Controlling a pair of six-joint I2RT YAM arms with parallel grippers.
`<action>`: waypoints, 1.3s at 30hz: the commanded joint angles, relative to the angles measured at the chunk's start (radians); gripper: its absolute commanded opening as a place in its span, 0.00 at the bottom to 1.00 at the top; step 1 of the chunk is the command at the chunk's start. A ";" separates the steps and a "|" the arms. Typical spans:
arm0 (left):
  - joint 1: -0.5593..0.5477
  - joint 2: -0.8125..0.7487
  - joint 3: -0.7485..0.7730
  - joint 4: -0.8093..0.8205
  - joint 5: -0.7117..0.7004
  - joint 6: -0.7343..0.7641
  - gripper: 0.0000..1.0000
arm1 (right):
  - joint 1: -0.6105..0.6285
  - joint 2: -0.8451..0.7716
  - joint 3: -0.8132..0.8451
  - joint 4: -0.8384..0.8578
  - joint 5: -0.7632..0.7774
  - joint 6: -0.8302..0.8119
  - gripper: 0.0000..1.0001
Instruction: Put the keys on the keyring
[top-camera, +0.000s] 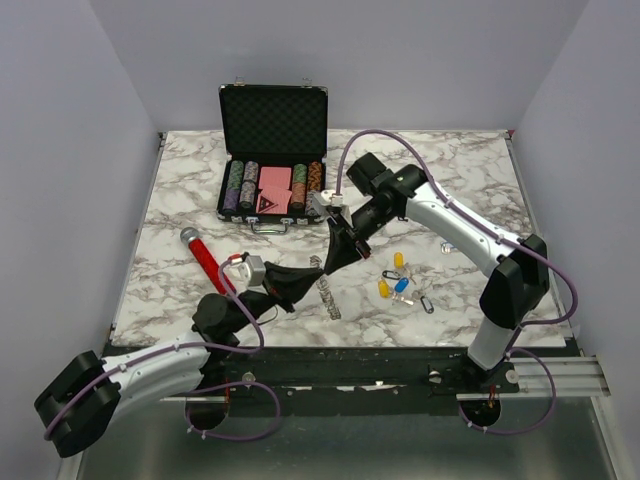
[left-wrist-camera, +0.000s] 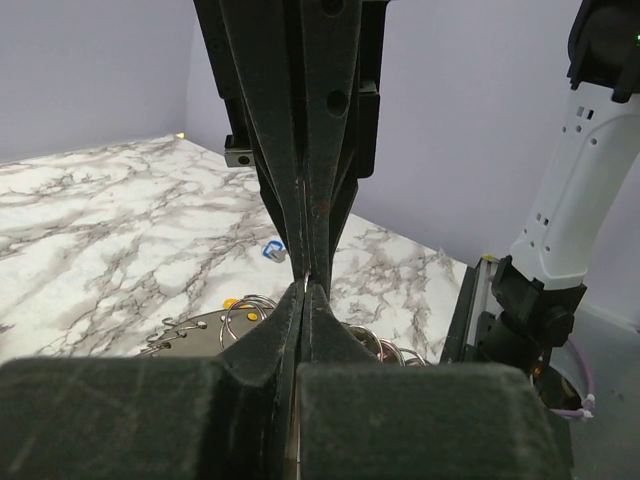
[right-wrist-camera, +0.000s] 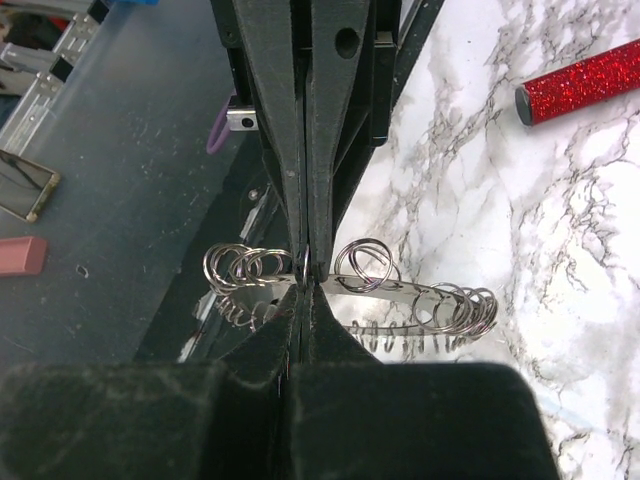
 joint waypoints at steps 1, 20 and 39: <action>0.010 -0.050 -0.029 -0.015 -0.018 -0.008 0.13 | 0.006 0.003 0.005 -0.061 0.015 -0.053 0.01; 0.053 -0.411 0.103 -0.670 0.150 0.219 0.81 | 0.006 -0.039 -0.011 -0.243 0.170 -0.315 0.01; 0.052 -0.053 0.210 -0.509 0.331 0.214 0.59 | 0.004 -0.030 -0.015 -0.232 0.201 -0.287 0.01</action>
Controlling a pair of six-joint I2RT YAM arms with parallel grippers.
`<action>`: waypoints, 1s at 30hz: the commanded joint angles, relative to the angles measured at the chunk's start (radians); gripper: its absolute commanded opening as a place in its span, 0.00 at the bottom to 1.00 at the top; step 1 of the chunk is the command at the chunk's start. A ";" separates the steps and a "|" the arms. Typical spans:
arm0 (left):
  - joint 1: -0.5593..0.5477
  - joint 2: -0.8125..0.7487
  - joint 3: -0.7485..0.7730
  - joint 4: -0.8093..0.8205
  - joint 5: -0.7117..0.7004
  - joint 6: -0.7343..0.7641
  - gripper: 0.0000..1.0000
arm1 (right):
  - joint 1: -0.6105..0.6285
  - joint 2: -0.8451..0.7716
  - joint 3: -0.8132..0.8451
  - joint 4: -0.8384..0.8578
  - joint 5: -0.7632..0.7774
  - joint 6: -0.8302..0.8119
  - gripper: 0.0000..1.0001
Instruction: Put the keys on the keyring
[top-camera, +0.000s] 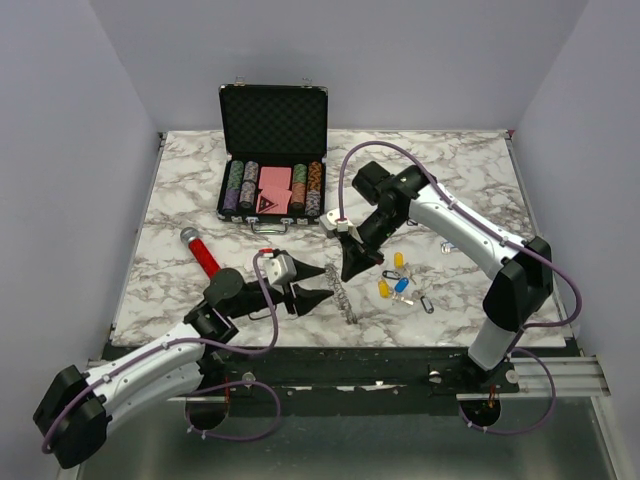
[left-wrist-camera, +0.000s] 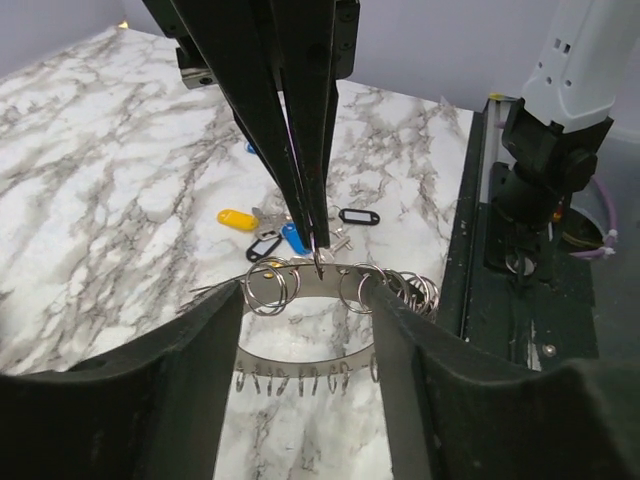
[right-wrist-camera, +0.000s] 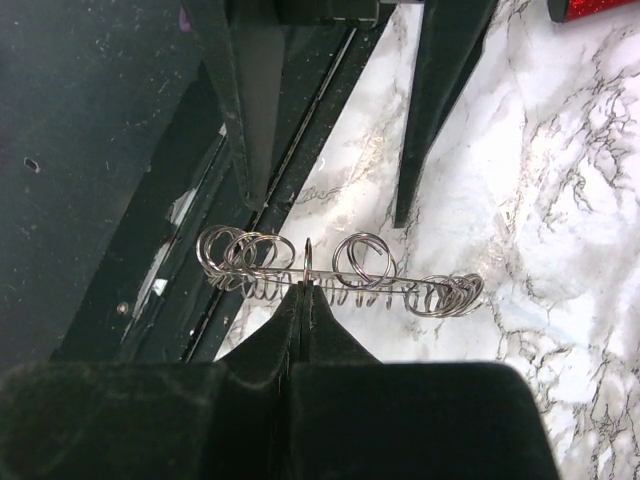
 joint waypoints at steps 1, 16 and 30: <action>0.003 0.047 0.028 0.064 0.071 -0.037 0.57 | 0.002 -0.007 0.004 -0.036 -0.004 -0.001 0.01; 0.003 0.117 0.033 0.142 0.089 -0.090 0.37 | 0.002 -0.006 -0.001 -0.029 -0.008 0.003 0.01; 0.003 0.147 0.036 0.170 0.106 -0.100 0.18 | 0.002 0.008 0.005 -0.039 -0.017 0.002 0.01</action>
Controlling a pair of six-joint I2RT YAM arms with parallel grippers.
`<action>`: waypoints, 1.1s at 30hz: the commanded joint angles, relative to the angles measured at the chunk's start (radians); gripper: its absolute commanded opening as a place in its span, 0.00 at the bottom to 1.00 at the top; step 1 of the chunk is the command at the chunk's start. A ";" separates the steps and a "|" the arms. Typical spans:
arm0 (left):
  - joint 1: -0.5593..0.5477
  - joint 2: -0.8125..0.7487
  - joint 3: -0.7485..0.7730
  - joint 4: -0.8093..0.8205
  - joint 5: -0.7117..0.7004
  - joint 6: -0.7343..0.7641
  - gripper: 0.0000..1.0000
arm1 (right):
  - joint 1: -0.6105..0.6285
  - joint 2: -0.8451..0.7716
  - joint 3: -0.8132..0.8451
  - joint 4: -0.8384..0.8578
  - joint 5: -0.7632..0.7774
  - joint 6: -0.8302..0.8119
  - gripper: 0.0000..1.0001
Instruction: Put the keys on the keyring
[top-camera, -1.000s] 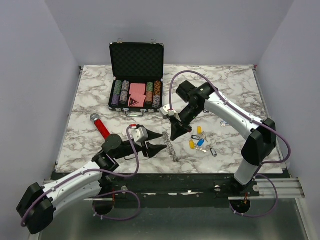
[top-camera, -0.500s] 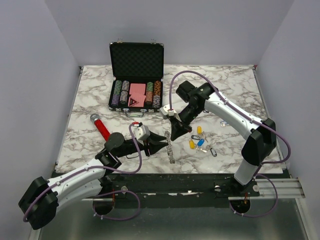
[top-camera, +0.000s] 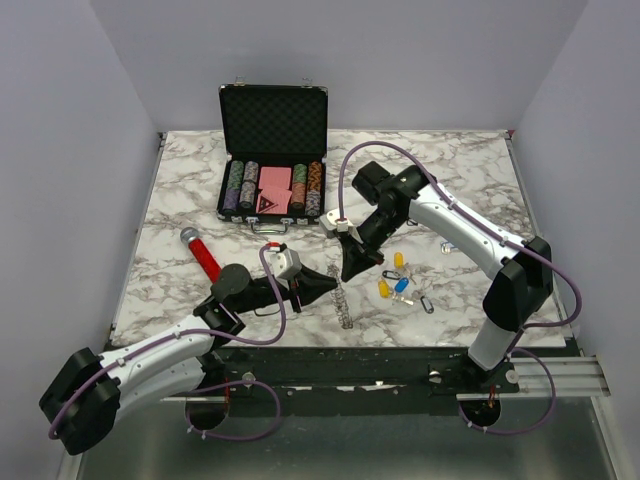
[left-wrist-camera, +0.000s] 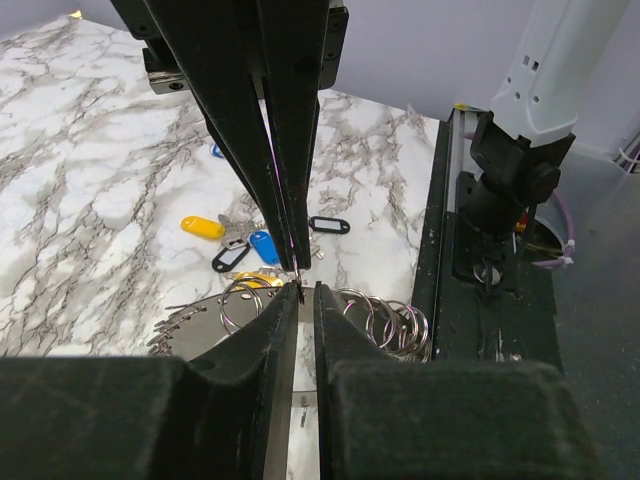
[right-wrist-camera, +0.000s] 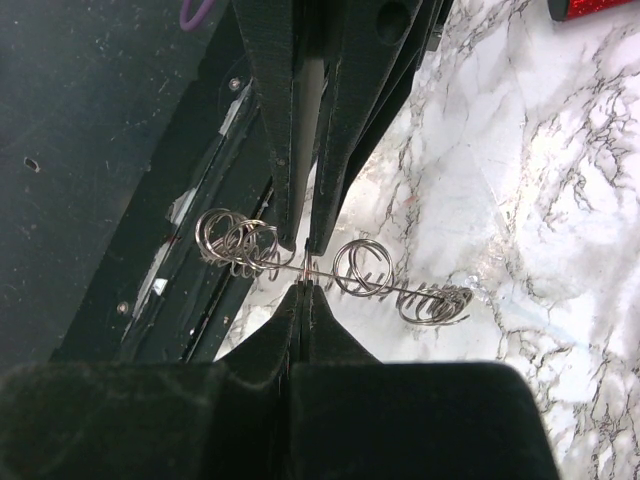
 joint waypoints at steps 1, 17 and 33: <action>0.003 0.006 0.024 0.035 0.039 -0.010 0.18 | 0.002 0.008 0.006 -0.038 -0.019 0.002 0.01; 0.001 0.011 0.036 0.012 0.013 -0.021 0.17 | 0.000 0.006 0.006 -0.044 -0.027 -0.003 0.01; -0.005 0.017 0.045 -0.019 -0.016 -0.011 0.17 | 0.000 0.014 0.013 -0.062 -0.037 -0.020 0.01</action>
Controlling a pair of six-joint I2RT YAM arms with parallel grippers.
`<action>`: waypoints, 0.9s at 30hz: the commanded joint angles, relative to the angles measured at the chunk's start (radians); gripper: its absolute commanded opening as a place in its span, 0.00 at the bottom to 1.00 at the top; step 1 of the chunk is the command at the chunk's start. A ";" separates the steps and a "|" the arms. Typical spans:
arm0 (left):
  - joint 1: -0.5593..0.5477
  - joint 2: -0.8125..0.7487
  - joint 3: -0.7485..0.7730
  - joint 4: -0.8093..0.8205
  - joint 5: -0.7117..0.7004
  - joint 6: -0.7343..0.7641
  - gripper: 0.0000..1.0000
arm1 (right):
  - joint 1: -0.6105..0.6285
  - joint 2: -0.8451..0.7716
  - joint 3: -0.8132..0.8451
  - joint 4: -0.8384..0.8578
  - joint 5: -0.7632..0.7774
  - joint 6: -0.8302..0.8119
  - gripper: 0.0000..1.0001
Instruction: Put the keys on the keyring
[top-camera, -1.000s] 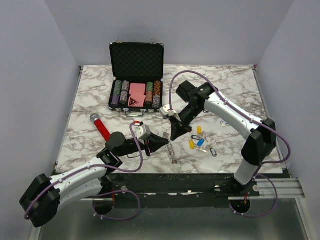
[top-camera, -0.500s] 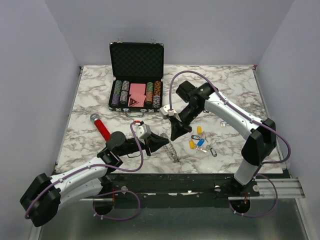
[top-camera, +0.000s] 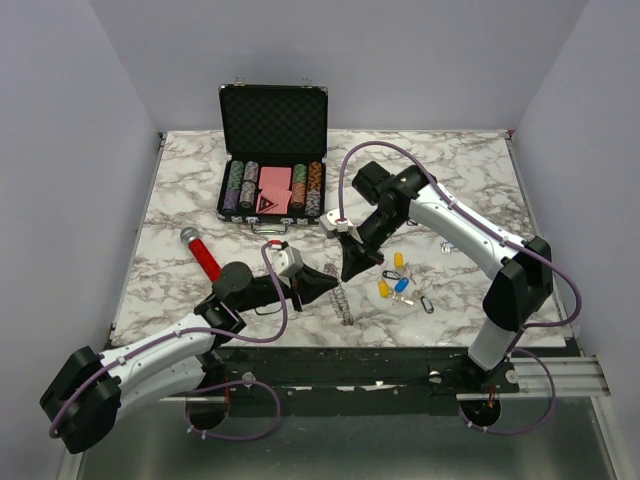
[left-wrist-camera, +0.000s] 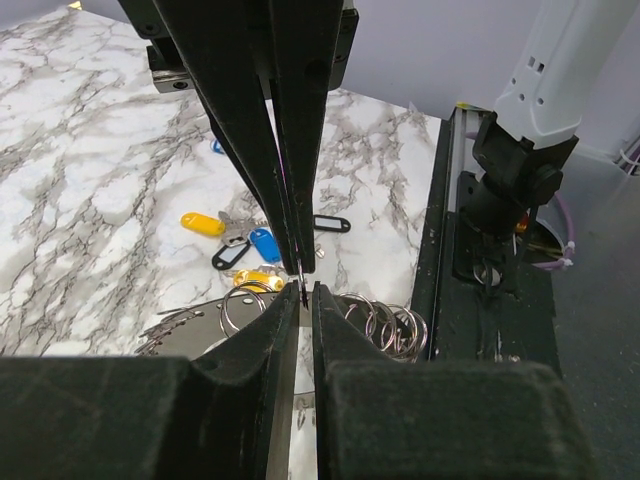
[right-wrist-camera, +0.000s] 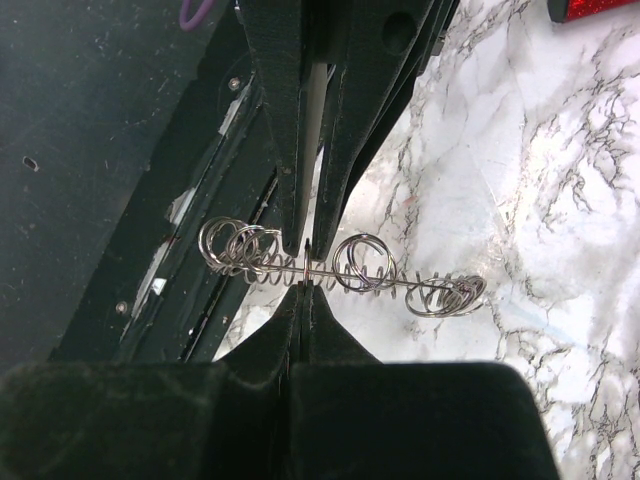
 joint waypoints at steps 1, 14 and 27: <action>-0.005 0.006 0.028 -0.001 -0.016 0.003 0.17 | 0.002 0.012 0.016 -0.066 -0.038 -0.017 0.01; -0.008 0.018 0.041 -0.010 -0.013 0.007 0.03 | 0.002 0.020 0.020 -0.079 -0.044 -0.031 0.01; -0.008 0.018 0.045 -0.042 -0.017 0.013 0.07 | 0.002 0.015 0.022 -0.082 -0.046 -0.032 0.01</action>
